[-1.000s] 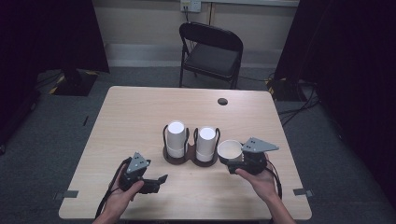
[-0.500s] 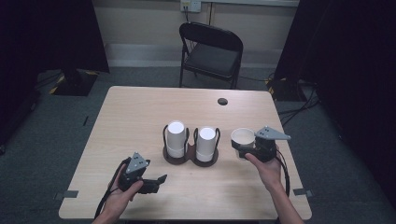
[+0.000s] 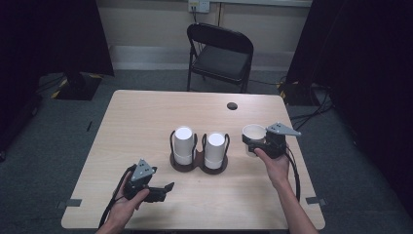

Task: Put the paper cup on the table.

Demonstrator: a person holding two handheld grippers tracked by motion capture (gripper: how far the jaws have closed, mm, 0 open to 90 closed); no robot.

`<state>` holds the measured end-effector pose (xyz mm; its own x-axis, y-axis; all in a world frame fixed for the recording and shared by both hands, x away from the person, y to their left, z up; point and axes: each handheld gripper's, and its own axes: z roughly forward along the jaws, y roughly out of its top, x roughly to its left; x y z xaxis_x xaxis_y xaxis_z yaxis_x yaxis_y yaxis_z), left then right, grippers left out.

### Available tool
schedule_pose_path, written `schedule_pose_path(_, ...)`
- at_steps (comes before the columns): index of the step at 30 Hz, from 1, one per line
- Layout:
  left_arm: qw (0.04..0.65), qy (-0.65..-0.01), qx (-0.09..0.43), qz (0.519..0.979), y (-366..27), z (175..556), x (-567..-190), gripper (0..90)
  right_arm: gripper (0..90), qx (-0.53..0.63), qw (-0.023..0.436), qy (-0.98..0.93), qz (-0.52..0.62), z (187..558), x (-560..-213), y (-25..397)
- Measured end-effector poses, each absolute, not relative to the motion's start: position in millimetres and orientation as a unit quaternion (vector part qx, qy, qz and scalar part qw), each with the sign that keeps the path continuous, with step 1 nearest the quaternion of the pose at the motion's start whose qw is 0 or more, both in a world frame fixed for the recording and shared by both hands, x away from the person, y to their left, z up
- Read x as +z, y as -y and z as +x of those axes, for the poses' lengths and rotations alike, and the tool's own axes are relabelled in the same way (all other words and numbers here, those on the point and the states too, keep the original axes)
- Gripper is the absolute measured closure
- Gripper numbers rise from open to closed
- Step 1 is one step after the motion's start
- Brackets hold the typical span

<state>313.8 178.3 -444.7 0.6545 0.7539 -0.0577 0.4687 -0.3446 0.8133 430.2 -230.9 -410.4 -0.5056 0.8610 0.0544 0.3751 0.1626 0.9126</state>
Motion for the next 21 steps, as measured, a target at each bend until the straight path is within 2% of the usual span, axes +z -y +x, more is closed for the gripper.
schedule_pose_path(21,0.432,-0.378,0.162,0.803,-174.7,315.5,-444.6,17.4,23.7,0.494,0.249,-0.687,0.472,477.1,-431.7,225.8)
